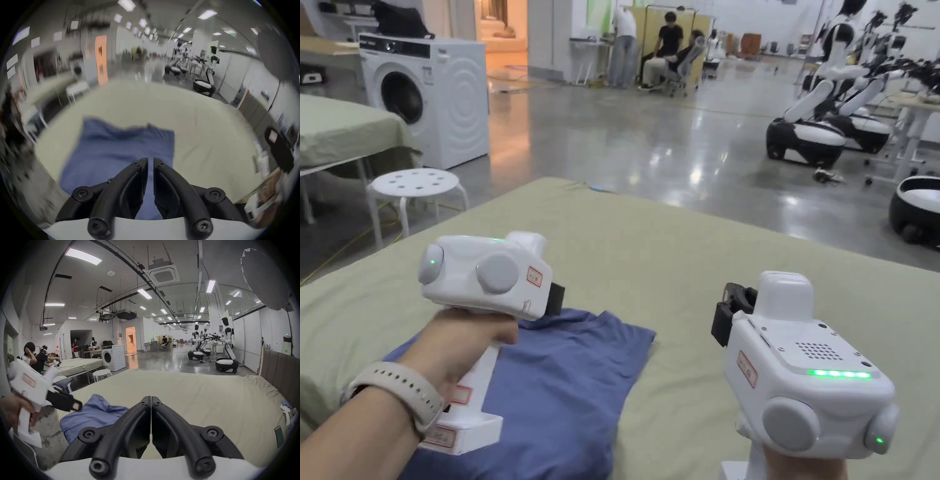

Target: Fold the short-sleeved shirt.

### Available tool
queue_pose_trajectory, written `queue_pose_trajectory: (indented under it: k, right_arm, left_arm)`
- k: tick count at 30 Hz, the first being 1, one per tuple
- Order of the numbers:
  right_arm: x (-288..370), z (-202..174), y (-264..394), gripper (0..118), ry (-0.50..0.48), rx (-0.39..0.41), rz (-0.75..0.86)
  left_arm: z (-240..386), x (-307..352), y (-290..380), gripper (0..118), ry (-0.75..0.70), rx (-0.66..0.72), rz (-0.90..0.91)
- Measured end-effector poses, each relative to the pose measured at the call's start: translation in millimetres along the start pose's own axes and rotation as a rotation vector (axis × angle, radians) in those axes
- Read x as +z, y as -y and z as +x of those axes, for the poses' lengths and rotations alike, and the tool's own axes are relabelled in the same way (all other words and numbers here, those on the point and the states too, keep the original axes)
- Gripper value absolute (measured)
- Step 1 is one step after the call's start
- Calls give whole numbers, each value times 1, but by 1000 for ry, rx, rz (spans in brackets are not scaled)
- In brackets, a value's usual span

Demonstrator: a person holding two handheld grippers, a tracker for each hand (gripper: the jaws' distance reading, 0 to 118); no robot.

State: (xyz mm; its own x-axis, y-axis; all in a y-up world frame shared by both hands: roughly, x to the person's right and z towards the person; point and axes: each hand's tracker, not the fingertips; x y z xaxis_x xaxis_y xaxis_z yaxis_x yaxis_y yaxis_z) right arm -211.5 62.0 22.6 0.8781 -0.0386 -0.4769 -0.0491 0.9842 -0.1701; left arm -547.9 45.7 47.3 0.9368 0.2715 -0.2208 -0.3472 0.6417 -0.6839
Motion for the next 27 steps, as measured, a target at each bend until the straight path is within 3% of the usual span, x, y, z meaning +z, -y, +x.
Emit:
queue_pose_trajectory:
  k: [1,4,6,7,8,9,10,11,19,20,22,23,25,27]
  right_arm:
    - [-4,2,5,2,2,9,-15]
    - [-3,8,11,2,5,23,-45]
    - [-11,15,19,2,20,34,-62]
    - [-15,19,23,2,29,37,-68]
    - [-17,22,24,2,37,37,-75]
    - [-21,24,27,2,44,38,-85]
    - [-26,27,30,2,46,40,-93]
    - [-30,29,34,2,50,43,-102]
    - [-58,41,60,2,75,41,-170]
    - [-57,41,58,2,81,41,-178]
    - [-54,44,59,2,83,39,-184]
    - [-52,46,59,2,83,37,-182]
    - [-51,47,58,2,92,33,-178]
    - [-47,49,56,2,90,8,-176]
  left_arm:
    - [-11,-21,7,9,-7,60,-47]
    - [-23,-71,19,9,-138,-67,-147]
    - [-26,-100,20,10,-121,-43,-165]
    - [-27,-112,20,20,-110,-32,-166]
    - [-28,-126,18,45,-119,-31,-171]
    - [-27,-138,19,88,-109,-19,-172]
    - [-23,-150,20,110,-113,-3,-176]
    - [-24,-162,20,114,-142,7,-167]
    - [-26,-229,26,112,-226,-1,-291]
    - [-26,-224,27,105,-208,-43,-234]
    - [-21,-204,24,38,-213,-75,-174]
    - [-20,-192,22,12,-191,-86,-125]
    - [-24,-182,20,11,-246,-103,-132]
    - [-34,-190,16,11,-185,-88,-179]
